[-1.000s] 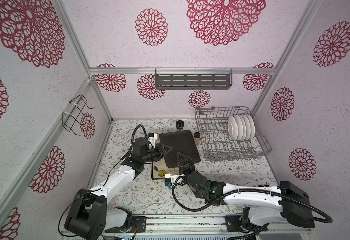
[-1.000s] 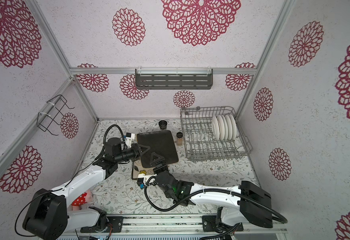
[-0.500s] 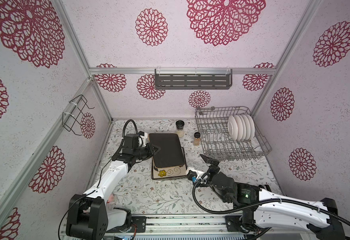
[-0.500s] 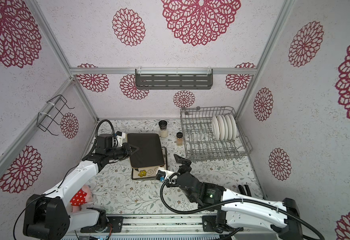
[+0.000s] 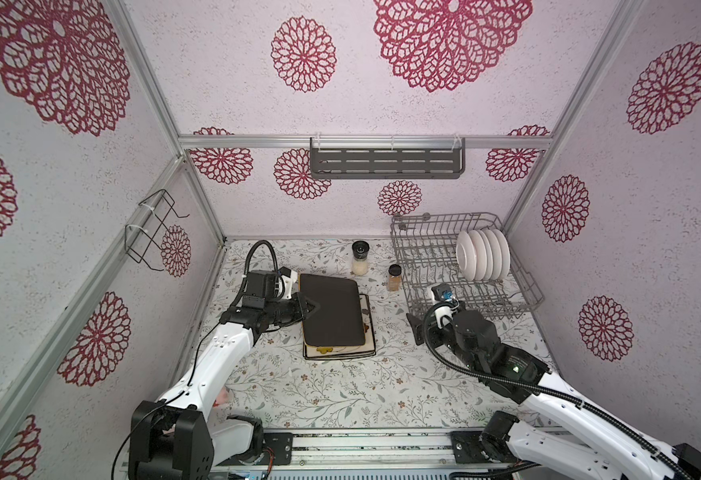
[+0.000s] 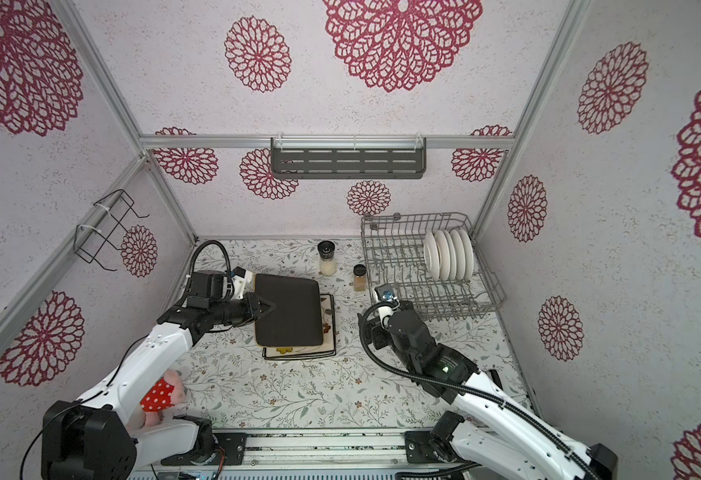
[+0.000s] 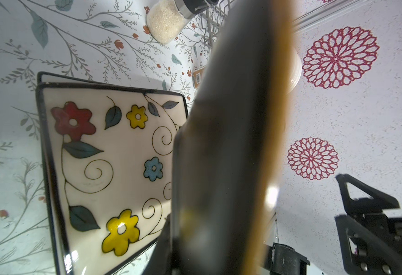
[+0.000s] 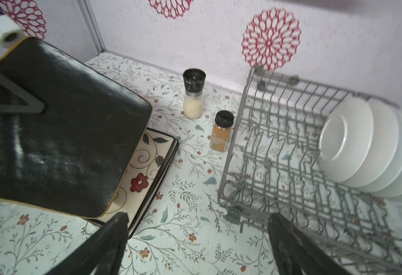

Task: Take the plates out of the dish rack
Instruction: 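Lower the dark plate onto the stack while the right gripper releases and withdraws, then move the right gripper to grip the dark plate's far edge while left holds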

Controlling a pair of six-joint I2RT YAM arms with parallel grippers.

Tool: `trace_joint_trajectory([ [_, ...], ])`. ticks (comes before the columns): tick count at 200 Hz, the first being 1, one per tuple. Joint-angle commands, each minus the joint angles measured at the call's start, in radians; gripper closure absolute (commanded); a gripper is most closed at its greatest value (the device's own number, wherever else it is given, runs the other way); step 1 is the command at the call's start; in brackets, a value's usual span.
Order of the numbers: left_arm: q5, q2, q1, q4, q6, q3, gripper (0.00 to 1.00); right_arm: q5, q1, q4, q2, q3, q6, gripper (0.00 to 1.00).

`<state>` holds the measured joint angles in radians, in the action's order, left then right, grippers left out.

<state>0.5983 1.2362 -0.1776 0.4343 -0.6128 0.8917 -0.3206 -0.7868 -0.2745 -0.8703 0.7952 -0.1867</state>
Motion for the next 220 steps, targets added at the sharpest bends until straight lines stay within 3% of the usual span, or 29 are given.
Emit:
trace_joint_trajectory([
  [1,0.08,-0.037,0.006,-0.087,0.027,0.043,1.0,0.246,0.075,-0.018,-0.085,0.05,-0.147,0.08],
  [61,0.084,-0.014,0.009,-0.104,0.03,0.034,1.0,0.505,0.178,0.112,-0.346,0.12,-0.197,0.16],
  [98,0.092,0.019,0.013,-0.106,0.032,0.039,1.0,0.544,0.189,0.193,-0.471,0.15,-0.231,0.22],
  [220,0.106,0.13,0.028,-0.123,0.031,0.047,1.0,0.643,0.19,0.408,-0.749,0.18,-0.329,0.22],
])
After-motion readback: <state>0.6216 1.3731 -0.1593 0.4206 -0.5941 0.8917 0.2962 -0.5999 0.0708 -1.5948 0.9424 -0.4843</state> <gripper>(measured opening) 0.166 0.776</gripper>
